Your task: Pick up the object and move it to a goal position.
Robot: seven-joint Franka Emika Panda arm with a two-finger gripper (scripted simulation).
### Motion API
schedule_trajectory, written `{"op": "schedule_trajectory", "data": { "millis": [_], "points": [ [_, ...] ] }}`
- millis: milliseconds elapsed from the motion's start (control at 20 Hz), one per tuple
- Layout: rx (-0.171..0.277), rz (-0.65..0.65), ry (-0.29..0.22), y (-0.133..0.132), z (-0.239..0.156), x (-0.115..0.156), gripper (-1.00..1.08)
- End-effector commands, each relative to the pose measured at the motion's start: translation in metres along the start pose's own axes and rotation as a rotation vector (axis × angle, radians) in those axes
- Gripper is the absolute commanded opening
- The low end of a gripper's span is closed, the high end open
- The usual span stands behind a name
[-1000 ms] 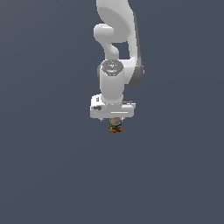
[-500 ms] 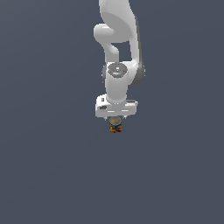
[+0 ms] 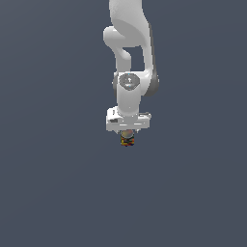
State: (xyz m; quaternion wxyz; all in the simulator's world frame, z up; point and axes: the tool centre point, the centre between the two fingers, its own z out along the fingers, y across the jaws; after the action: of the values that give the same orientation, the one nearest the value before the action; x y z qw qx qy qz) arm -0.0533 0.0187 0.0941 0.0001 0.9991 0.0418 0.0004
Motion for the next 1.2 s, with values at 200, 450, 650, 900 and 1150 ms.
{"op": "schedule_trajectory", "data": {
  "millis": [200,450,650,900,1150],
  "points": [
    [0.000,-0.001,-0.001,0.000,0.029,-0.002,1.00],
    [0.000,-0.002,-0.001,0.000,0.036,-0.001,1.00],
    [0.000,-0.002,-0.001,0.000,0.036,-0.001,-1.00],
    [0.000,-0.002,-0.001,0.000,0.036,-0.001,-1.00],
    [0.000,-0.003,-0.001,0.001,0.033,-0.002,-1.00]
  ]
}}
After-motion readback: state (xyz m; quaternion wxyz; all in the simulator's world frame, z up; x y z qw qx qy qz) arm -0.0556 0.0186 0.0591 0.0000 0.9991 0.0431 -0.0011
